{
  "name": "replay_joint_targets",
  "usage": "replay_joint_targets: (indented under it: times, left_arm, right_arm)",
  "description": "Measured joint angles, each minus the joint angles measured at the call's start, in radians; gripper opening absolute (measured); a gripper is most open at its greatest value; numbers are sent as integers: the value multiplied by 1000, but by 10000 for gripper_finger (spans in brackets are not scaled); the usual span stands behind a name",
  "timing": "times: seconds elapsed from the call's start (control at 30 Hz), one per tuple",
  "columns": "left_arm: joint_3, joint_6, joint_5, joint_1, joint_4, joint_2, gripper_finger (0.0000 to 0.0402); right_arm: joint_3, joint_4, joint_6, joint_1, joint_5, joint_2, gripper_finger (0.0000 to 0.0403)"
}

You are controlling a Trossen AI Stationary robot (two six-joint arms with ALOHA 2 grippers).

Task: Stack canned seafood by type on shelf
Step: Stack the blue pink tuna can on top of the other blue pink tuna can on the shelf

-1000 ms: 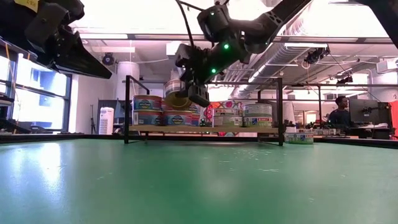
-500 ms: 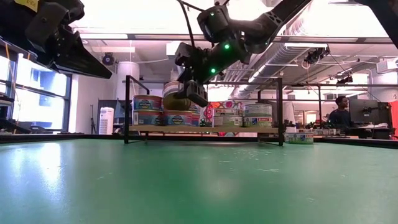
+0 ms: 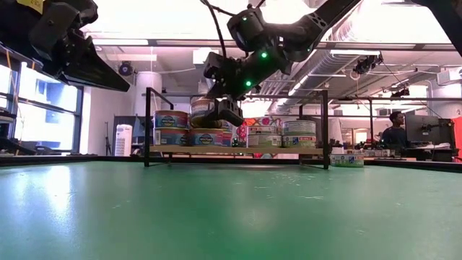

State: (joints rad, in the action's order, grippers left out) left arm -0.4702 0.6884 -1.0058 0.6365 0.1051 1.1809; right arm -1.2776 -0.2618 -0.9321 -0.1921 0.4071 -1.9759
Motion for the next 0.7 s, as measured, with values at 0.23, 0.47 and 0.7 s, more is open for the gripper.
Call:
replay_joint_targets:
  times: [0.23, 0.47, 0.7]
  left_arm:
    - [0, 0, 1, 0, 0, 0, 0]
    - [0, 11, 1, 0, 1, 0, 0]
    - [0, 11, 7, 0, 2, 0, 0]
  right_arm:
    - [-53, 104, 42, 0, -41, 0, 319]
    - [-98, 137, 77, -13, -17, 0, 319]
    - [-103, 223, 87, -18, -46, 0, 319]
